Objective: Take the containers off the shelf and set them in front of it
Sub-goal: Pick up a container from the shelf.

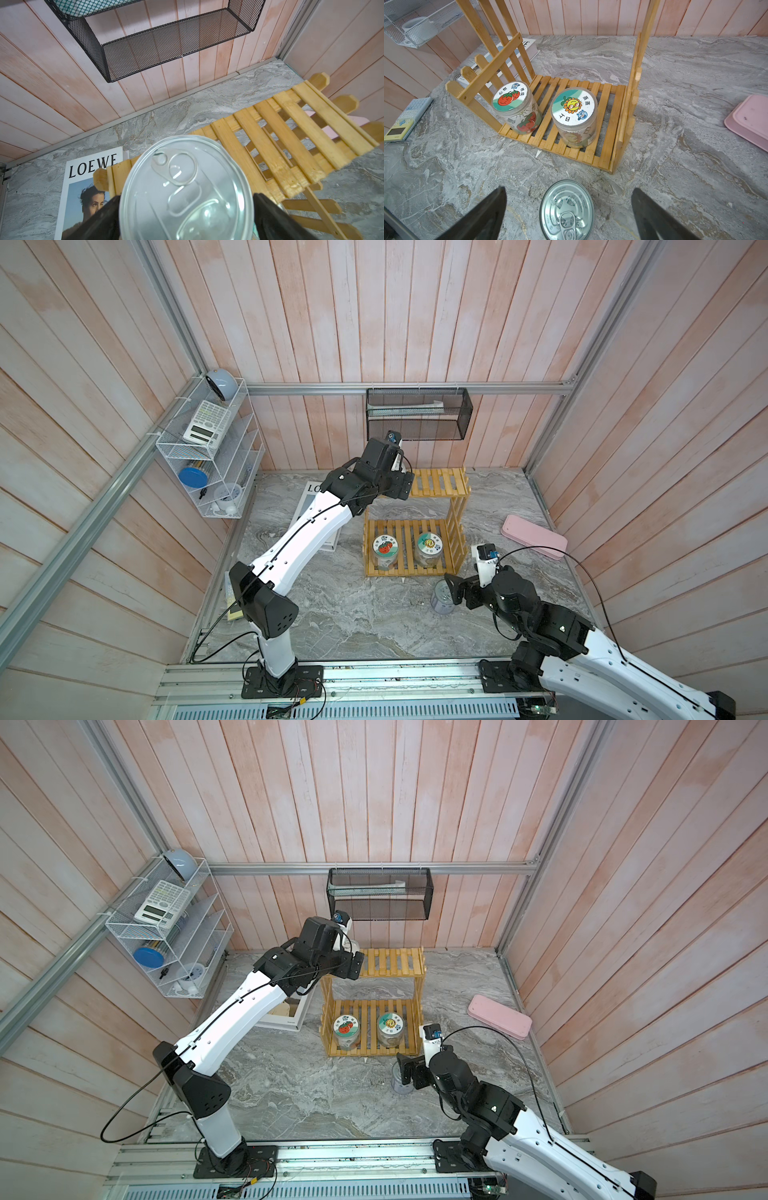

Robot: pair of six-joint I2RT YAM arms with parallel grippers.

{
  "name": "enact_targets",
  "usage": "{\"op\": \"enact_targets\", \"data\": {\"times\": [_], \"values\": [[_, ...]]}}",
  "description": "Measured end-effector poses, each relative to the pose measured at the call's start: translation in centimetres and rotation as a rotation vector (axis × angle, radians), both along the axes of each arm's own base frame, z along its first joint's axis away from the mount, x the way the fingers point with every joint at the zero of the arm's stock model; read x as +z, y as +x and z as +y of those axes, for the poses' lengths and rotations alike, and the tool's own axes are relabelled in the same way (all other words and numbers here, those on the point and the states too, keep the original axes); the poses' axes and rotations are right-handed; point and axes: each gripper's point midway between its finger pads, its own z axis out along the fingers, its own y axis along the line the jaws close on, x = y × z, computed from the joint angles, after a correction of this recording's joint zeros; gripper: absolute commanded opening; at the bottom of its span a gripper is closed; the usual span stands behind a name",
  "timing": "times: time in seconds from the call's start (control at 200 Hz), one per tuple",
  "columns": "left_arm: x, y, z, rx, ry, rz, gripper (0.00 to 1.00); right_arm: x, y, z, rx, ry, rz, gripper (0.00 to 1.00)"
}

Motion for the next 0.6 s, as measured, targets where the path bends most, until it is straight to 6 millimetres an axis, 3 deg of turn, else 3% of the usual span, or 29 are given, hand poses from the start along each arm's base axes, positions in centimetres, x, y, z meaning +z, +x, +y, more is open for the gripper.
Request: {"op": "enact_targets", "data": {"times": [0.17,0.49,0.6], "values": [[-0.21,0.49,0.46,0.018,-0.003,0.005,0.99,-0.14,0.09,-0.11,-0.003,0.002,0.006,0.98],[-0.09,0.88,0.73,0.033,-0.029,0.010,0.70,-0.39,0.20,-0.36,-0.010,0.010,0.017,0.98],[-0.06,0.89,0.69,0.032,-0.034,0.011,0.69,-0.34,0.17,-0.35,-0.009,0.019,0.020,0.98]]}}
